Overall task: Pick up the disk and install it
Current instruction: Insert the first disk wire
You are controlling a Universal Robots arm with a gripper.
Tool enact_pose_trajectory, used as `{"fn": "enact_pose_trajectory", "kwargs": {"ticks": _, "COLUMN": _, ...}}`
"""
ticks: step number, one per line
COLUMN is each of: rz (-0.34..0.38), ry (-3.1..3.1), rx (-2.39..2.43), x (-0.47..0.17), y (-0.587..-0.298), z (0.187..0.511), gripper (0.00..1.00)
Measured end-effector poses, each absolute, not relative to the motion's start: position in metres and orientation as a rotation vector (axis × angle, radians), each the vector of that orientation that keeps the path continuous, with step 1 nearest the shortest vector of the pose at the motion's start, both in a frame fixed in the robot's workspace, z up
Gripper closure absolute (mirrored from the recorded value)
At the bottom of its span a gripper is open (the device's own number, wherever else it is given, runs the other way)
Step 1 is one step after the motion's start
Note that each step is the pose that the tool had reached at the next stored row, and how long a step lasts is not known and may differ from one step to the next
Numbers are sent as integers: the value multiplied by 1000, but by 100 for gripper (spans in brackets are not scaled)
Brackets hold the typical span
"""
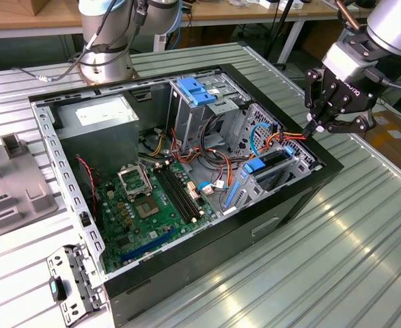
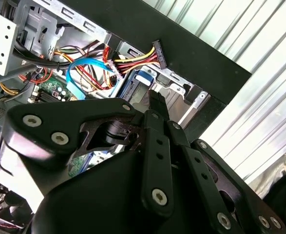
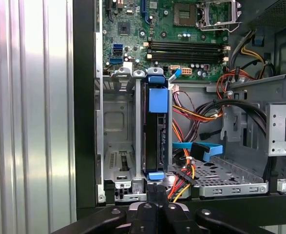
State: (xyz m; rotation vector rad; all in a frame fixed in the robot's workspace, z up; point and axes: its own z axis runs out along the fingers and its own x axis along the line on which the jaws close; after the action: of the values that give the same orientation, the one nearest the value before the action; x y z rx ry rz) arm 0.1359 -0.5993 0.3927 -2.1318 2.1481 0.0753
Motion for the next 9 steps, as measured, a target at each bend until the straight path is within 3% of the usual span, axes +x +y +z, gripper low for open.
{"fn": "enact_pose_trajectory", "kwargs": {"ticks": 9, "rz": 78, "ry": 2109, "rx": -2172, "x": 139, "y": -592, "z": 389, "gripper": 89}}
